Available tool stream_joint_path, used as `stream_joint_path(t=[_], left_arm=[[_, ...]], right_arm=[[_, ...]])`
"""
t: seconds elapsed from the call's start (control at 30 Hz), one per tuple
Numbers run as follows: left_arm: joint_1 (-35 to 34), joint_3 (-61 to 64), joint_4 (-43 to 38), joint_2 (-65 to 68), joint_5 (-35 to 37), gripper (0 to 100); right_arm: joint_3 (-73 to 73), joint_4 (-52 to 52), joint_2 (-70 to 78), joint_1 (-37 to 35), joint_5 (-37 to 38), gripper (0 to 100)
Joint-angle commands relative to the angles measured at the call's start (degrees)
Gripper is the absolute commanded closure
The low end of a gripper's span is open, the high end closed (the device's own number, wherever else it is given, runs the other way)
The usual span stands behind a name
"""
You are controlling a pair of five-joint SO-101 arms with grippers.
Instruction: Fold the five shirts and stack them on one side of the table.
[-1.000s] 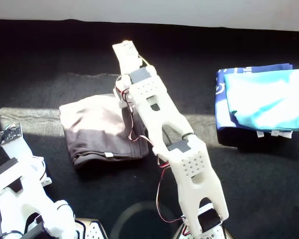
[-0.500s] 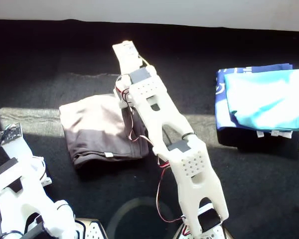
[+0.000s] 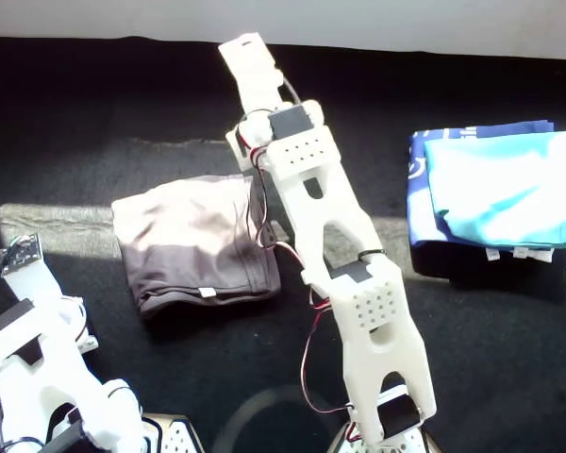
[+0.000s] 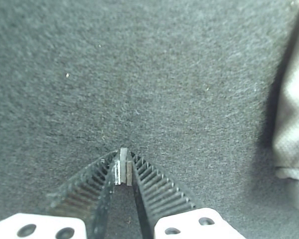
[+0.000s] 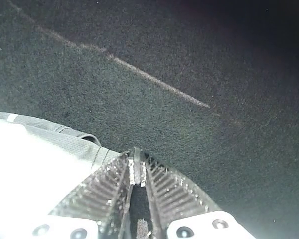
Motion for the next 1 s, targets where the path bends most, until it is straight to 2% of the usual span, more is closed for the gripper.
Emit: stream_joint_path(t=[0.0, 0.2, 0.3, 0.67, 0.77, 0.83, 0.93, 0.97], left_arm=[[-0.9, 0.1, -1.8, -0.4, -0.2, 99], [-0.9, 0.1, -1.8, -0.4, -0.2, 99], [-0.9, 0.1, -1.8, -0.4, -0.2, 99], [-0.9, 0.1, -1.9, -0.4, -0.2, 99], [-0.9, 0.1, -1.9, -0.4, -0.2, 99], [-0.9, 0.1, -1.9, -0.4, -0.2, 99], [-0.9, 0.1, -1.9, -0.4, -0.2, 99], [-0.9, 0.1, -1.9, -0.4, -0.2, 99]], right_arm=[[-3.2, 3.5, -0.9, -0.7, -0.4, 97.0], [-2.8, 6.8, -0.7, -4.4, -13.9, 75.1], [-2.9, 6.8, 0.0, -5.0, -18.7, 74.1], [-3.3, 6.6, 7.0, -7.1, -19.0, 74.2], [-3.3, 5.7, 8.0, -7.1, -18.7, 75.5], [-3.3, 5.7, 8.1, -6.9, -18.6, 83.0], [-3.3, 4.4, 8.1, -6.2, -18.6, 99.8], [-3.3, 4.0, 8.1, -5.8, -18.6, 98.8]])
